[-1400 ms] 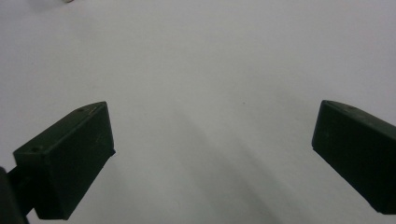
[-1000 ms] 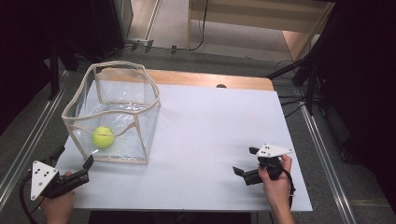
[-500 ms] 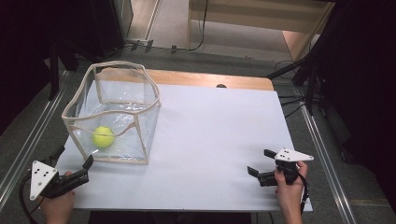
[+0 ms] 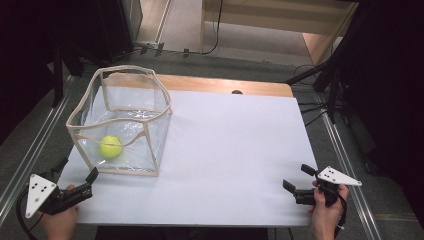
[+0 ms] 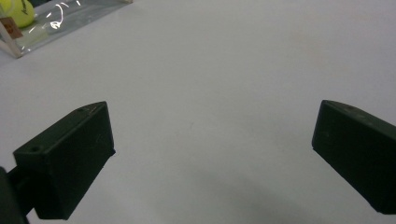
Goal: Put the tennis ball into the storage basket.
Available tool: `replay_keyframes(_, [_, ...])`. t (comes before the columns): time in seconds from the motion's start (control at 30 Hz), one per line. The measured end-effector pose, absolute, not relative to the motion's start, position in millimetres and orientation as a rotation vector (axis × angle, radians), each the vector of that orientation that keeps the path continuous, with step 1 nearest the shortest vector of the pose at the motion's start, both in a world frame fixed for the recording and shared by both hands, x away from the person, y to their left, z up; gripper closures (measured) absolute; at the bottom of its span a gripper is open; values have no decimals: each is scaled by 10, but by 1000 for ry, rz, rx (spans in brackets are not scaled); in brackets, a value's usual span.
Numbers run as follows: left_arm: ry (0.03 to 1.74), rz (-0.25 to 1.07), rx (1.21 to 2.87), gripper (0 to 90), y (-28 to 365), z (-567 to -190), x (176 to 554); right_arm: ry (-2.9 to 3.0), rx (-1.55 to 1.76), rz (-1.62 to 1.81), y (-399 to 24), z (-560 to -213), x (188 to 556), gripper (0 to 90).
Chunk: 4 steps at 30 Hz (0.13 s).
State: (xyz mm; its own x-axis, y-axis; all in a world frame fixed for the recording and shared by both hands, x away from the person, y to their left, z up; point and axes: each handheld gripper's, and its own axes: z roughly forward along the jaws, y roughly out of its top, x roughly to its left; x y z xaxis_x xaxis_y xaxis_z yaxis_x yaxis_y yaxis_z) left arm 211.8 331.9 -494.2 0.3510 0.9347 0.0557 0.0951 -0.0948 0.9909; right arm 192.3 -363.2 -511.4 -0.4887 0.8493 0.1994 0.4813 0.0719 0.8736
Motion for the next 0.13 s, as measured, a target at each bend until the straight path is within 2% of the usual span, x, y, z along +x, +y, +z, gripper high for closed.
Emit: replay_keyframes(0.13, [982, 949, 1492, 68, 3315, -4944, 2116, 1939, 1323, 1448, -3685, -5149, 1887, 0])
